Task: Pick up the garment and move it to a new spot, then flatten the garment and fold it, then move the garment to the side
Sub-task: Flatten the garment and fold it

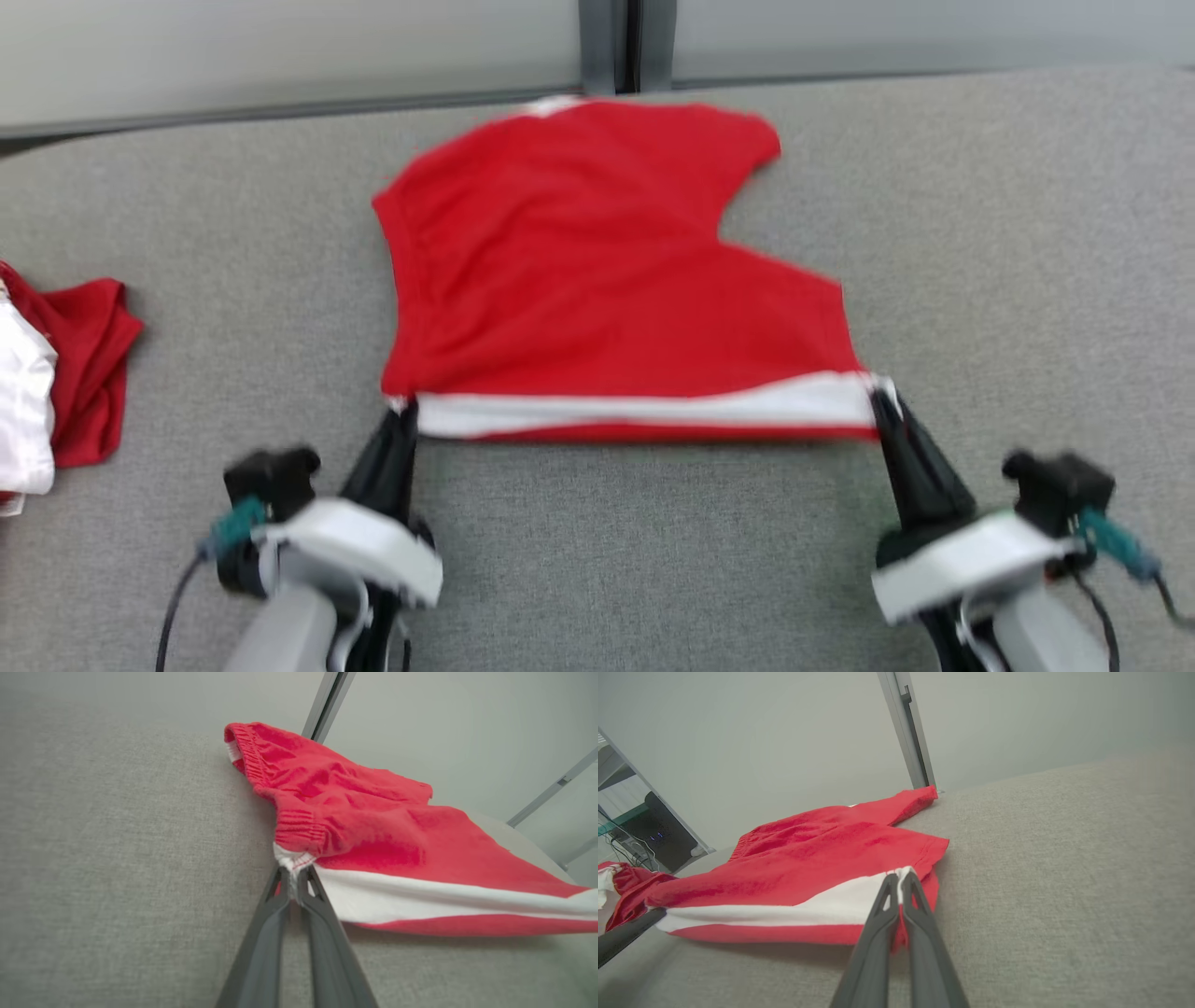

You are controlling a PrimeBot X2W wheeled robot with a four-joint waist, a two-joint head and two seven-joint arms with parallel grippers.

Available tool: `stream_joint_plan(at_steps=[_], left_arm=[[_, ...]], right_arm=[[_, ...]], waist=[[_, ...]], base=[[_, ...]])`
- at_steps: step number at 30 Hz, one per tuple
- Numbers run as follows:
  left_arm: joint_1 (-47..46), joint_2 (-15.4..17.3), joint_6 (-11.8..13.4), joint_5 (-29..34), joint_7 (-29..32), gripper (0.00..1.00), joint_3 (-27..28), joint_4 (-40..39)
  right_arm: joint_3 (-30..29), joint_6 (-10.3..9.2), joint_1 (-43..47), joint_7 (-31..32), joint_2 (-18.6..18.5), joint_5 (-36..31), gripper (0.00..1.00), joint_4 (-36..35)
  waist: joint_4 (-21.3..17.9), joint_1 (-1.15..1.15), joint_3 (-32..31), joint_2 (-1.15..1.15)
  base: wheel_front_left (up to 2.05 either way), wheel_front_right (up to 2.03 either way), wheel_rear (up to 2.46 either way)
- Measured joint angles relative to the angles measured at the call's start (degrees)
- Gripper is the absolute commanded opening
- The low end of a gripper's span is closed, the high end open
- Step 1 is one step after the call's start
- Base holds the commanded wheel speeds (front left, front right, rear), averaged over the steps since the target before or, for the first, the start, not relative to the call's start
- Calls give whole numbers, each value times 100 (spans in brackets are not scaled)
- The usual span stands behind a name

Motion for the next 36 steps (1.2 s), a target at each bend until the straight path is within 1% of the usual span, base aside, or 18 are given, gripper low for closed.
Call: stream_joint_plan(at_steps=[4,6,8,10,14,15,16,19,23,26,31,36], left_arm=[[930,96,5,45,2,0,-34,-693],[1340,208,111,56,82,0,-49,-1100],[1718,314,240,55,289,0,-69,-1544],[2114,423,361,45,488,0,-74,-2029],[2856,751,638,60,1016,0,-99,-2908],[2994,793,670,38,1133,0,-100,-3116],[3168,849,779,-9,1330,0,-96,-3424],[3307,869,876,-159,1600,0,-68,-3709],[3306,913,890,-259,1870,0,-80,-3860],[3067,918,881,-368,2022,0,-48,-3871],[2322,811,747,-626,2153,0,35,-3715],[1499,645,617,-880,2149,0,179,-3385]], right_arm=[[-221,0,998,0,35,-153,0,-530],[-298,0,1422,-1,60,-216,0,-781],[-405,0,1781,42,82,-299,0,-1013],[-527,0,2120,244,104,-349,0,-1245],[-749,2,2677,627,74,-522,0,-1770],[-817,2,2786,706,78,-579,0,-1892],[-956,4,2920,831,109,-630,0,-2075],[-1085,7,3003,979,178,-692,0,-2262],[-1172,5,2938,1095,179,-759,0,-2356],[-1214,7,2588,1145,85,-767,0,-2317],[-1228,8,1595,1176,-165,-767,0,-2027],[-972,8,192,1193,-442,-679,0,-1410]], waist=[[2,0,-336,0],[3,0,-487,0],[1,0,-622,0],[-2,0,-745,0],[-25,0,-968,0],[-27,0,-1013,0],[-27,0,-1080,0],[-5,0,-1139,0],[29,0,-1116,0],[57,0,-984,0],[155,0,-574,0],[265,0,8,0]], base=[[0,0,0],[0,0,0],[0,0,0],[0,0,0],[0,0,0],[0,0,0],[0,0,0],[0,0,0],[0,0,0],[0,0,0],[0,0,0],[0,0,0]])
